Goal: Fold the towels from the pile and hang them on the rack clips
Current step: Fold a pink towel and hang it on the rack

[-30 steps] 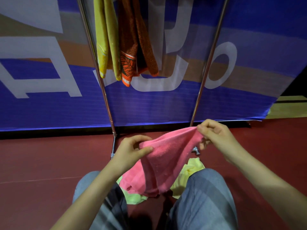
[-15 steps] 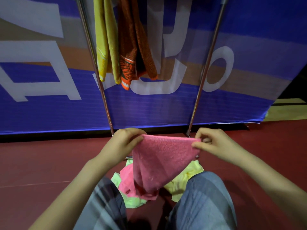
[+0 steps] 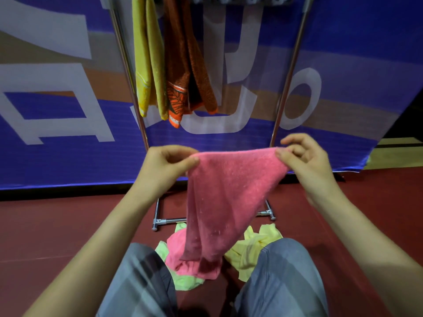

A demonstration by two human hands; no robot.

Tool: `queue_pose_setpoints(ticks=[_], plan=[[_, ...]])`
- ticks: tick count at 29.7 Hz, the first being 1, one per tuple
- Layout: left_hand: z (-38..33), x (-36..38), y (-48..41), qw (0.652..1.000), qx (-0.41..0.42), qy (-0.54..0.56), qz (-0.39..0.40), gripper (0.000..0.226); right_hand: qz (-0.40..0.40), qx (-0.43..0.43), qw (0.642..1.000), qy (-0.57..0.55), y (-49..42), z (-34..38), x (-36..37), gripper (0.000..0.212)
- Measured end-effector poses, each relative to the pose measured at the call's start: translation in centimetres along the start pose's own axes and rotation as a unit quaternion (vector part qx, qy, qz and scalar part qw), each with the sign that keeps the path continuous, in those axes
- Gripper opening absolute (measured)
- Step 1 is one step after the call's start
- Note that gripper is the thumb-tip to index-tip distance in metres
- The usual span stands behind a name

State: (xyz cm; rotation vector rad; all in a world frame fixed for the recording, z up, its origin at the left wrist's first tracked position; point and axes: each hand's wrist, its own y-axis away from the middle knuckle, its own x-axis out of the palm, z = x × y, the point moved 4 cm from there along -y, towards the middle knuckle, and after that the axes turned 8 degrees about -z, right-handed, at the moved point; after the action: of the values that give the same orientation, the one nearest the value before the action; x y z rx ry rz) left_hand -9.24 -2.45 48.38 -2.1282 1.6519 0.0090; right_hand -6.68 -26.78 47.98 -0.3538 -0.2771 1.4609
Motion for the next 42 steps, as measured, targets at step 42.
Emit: queue_pose_setpoints(ticks=[42], plan=[[-3.2, 3.5, -0.4, 0.998, -0.004, 0.06, -0.037, 0.01, 0.041, 0.034, 0.996, -0.065, 0.5, 2.6, 7.2, 0.018]])
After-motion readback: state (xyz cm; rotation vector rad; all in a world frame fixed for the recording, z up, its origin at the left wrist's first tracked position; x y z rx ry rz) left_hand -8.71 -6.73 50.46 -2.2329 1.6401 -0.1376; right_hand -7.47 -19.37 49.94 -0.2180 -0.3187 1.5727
